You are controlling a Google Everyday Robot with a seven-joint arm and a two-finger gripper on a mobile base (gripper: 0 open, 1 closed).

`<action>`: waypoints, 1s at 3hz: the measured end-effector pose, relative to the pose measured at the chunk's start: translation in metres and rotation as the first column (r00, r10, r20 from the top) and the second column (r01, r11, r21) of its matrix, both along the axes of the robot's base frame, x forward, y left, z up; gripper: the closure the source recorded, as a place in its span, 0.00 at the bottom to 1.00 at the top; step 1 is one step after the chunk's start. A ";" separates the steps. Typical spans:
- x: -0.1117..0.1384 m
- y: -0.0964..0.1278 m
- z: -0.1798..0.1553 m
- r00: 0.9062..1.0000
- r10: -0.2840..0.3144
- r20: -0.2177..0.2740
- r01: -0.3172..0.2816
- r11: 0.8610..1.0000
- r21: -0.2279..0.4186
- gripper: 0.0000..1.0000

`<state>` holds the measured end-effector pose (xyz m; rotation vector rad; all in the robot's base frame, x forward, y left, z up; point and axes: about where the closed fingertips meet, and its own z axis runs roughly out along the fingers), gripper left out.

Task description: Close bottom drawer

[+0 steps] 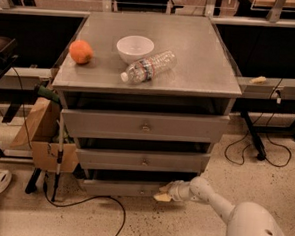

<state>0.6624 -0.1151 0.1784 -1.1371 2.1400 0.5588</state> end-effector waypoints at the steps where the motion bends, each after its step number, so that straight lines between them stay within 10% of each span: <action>1: -0.014 0.003 0.000 1.000 0.000 0.000 0.000 1.000 0.002 0.00; 3: -0.017 -0.006 0.002 1.000 -0.008 0.007 0.008 1.000 0.012 0.00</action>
Offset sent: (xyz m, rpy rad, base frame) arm -0.0039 -0.0178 0.0047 0.0145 -0.0183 -0.0112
